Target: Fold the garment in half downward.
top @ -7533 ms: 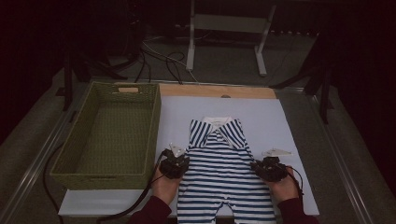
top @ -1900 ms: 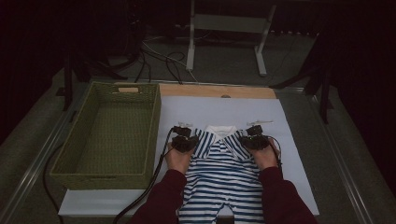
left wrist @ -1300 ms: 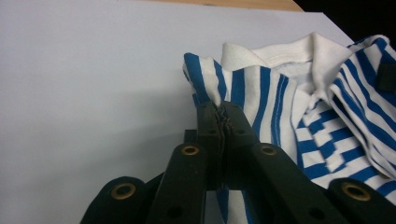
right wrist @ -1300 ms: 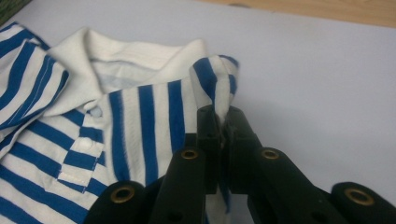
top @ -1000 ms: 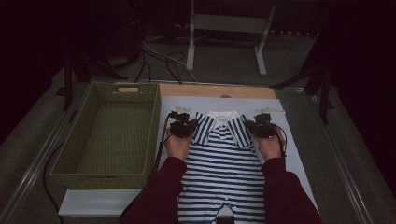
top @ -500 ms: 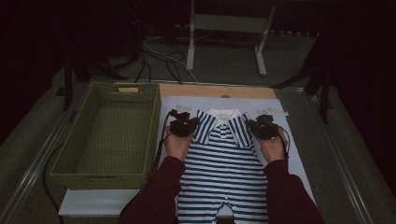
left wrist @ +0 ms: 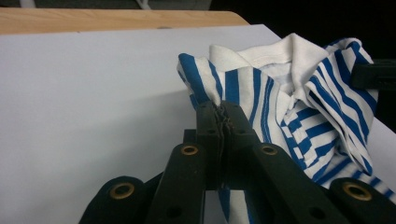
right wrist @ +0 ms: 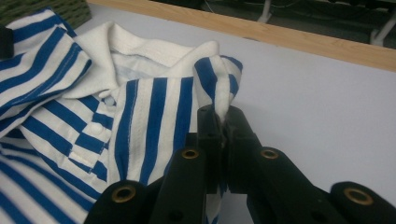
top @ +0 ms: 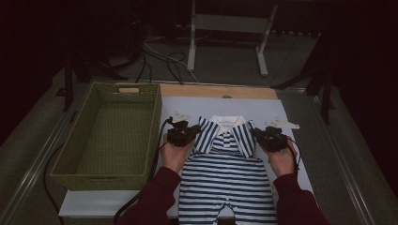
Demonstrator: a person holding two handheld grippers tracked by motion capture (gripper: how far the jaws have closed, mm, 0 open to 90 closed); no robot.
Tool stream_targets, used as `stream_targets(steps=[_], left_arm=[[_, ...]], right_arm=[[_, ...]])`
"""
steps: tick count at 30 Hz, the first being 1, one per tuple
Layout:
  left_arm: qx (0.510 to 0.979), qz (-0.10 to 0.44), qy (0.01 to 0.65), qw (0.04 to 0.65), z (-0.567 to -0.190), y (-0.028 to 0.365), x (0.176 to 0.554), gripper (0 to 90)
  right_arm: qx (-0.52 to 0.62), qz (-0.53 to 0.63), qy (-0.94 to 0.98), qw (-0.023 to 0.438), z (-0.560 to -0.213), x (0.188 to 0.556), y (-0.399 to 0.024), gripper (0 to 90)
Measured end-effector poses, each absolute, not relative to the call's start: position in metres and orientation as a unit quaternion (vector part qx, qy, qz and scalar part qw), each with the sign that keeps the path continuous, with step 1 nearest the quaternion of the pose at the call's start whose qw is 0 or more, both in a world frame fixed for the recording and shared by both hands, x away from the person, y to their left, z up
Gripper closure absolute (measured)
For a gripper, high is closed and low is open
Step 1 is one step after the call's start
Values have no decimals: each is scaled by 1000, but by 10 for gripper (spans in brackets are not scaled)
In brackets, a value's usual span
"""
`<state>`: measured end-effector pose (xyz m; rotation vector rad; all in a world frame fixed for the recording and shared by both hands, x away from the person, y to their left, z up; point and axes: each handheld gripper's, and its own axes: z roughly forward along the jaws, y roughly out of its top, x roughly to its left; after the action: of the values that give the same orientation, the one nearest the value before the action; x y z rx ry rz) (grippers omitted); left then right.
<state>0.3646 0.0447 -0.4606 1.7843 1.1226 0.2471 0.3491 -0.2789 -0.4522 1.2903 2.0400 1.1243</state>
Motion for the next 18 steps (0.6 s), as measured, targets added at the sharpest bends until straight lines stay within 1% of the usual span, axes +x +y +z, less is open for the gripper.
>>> stream_targets(steps=[11,18], left_arm=[[759,89,432,478,-464,45,329,874],[773,69,427,464,-475,47,312,873]], right_arm=[[464,408,753,226,-460,308,-283,870],[466,395,765,205,-467,289,-285,869]])
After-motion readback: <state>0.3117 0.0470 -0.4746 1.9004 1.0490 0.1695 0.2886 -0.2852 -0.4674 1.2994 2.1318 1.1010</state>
